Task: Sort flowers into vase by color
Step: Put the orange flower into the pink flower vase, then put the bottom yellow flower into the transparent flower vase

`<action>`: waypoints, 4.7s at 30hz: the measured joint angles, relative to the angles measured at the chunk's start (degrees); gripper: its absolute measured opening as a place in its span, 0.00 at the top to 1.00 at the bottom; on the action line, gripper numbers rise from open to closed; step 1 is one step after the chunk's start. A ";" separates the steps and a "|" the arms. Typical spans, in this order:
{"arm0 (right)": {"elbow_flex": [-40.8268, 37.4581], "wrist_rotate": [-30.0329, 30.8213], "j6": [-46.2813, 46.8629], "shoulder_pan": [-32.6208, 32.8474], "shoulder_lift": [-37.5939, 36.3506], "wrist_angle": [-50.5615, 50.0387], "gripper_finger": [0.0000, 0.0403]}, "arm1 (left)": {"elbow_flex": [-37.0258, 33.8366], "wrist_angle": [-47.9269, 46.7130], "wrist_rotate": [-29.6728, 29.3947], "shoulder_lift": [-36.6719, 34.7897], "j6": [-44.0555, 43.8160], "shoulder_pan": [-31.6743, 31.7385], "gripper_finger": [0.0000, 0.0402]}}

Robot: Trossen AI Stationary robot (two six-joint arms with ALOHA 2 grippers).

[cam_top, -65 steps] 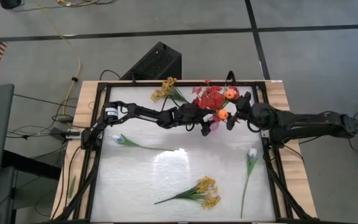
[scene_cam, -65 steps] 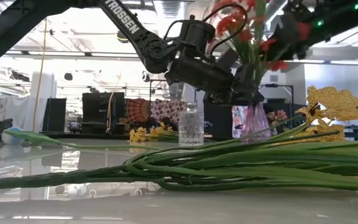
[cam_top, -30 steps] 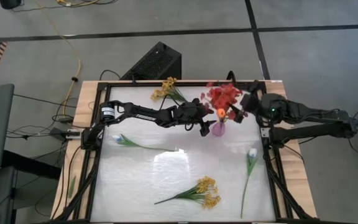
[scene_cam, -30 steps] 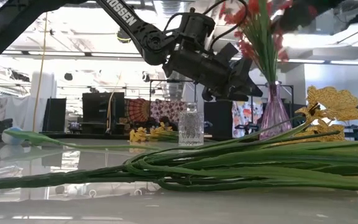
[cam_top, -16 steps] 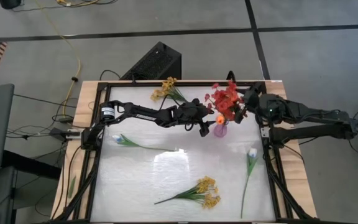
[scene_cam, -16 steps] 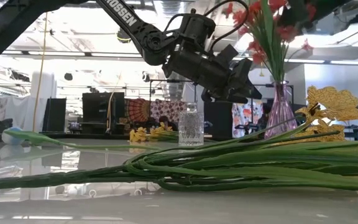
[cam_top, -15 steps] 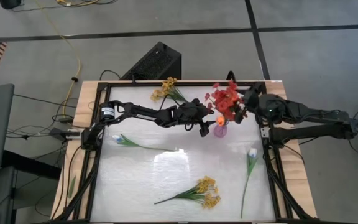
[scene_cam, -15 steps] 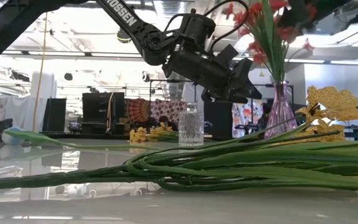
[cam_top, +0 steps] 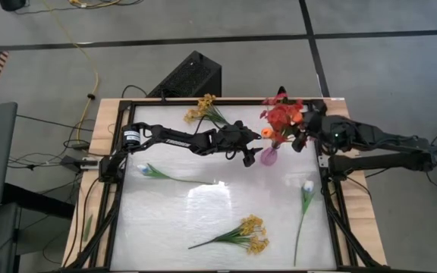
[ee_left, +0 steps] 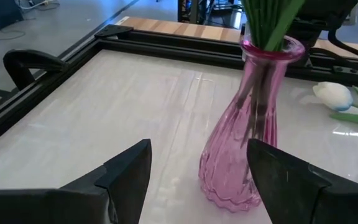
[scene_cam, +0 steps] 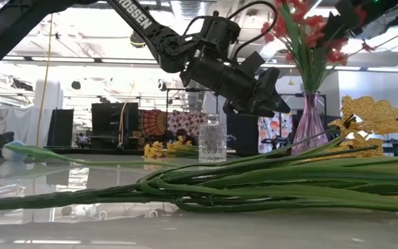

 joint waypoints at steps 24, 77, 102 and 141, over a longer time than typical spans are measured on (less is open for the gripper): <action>5.01 -7.65 4.70 -0.02 -0.98 11.78 0.36 | -0.04 -1.32 -0.11 -1.02 0.14 0.00 0.37; 14.03 -16.69 67.43 49.24 50.65 -10.43 0.24 | -42.76 -0.42 7.95 -41.20 -1.26 -24.14 0.37; 13.99 8.20 43.46 50.32 58.43 3.14 0.24 | -24.50 -13.27 -6.56 -21.80 -18.10 -36.53 0.37; 13.55 16.65 49.60 60.33 58.43 2.75 0.24 | -1.73 -39.85 -9.83 -2.43 -30.67 -41.24 0.96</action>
